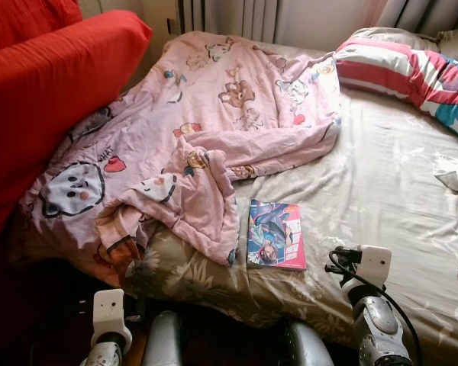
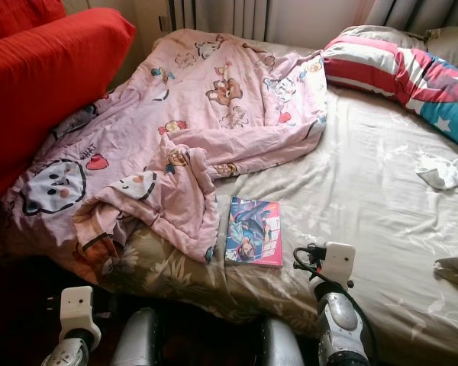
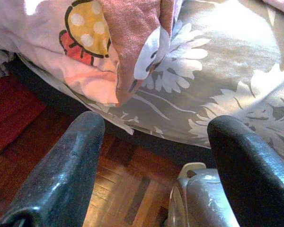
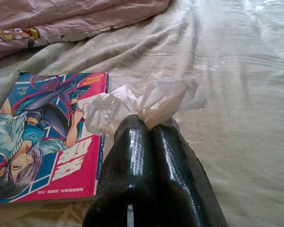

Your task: Clean up the room

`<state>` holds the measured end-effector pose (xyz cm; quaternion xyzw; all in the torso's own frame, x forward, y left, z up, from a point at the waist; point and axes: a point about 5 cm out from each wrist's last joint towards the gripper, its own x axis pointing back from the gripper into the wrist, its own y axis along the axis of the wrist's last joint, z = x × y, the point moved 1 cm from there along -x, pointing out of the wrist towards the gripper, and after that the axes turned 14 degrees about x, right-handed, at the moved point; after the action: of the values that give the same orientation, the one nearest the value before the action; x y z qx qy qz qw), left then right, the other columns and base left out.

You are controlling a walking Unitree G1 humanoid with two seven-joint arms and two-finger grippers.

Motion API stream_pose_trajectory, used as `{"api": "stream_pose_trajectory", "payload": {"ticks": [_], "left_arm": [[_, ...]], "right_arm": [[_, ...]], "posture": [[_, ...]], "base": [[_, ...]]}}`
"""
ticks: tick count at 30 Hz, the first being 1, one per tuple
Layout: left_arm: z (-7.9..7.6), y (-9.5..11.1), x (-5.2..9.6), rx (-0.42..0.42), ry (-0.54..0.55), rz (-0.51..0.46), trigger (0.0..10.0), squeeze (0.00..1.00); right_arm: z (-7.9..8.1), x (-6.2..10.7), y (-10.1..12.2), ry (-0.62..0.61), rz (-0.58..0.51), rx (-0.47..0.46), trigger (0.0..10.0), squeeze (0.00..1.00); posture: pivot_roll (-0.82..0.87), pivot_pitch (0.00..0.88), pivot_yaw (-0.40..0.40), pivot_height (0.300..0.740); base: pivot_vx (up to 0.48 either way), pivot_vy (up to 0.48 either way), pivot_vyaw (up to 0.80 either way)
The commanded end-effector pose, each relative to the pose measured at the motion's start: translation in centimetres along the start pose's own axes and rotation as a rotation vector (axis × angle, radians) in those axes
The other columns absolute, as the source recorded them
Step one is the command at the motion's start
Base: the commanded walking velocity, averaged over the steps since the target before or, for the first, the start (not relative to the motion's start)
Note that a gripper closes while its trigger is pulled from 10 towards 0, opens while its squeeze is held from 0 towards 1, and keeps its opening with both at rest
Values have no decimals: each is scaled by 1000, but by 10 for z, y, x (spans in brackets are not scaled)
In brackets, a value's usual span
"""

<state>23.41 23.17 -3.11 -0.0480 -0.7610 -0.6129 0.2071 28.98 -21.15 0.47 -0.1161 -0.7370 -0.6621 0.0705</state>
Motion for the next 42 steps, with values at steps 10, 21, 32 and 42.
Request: {"api": "stream_pose_trajectory", "payload": {"ticks": [10,21,32,42], "left_arm": [[9,-21,7,3,46,108,10000,0],[7,-27,6,-2,58,166,10000,0],[7,-49,13,7,98,328,10000,0],[8,-55,17,20,113,367,10000,0]], "right_arm": [[-2,11,-33,-14,201,38,10000,0],[-5,12,-34,-25,215,38,10000,0],[3,39,-78,-5,467,63,10000,0],[10,53,-96,-1,555,52,10000,0]], "posture": [[84,54,-55,682],[77,24,-65,740],[78,0,-62,740],[67,0,-47,740]], "base": [[0,0,0],[0,0,0],[0,0,0],[0,0,0]]}}
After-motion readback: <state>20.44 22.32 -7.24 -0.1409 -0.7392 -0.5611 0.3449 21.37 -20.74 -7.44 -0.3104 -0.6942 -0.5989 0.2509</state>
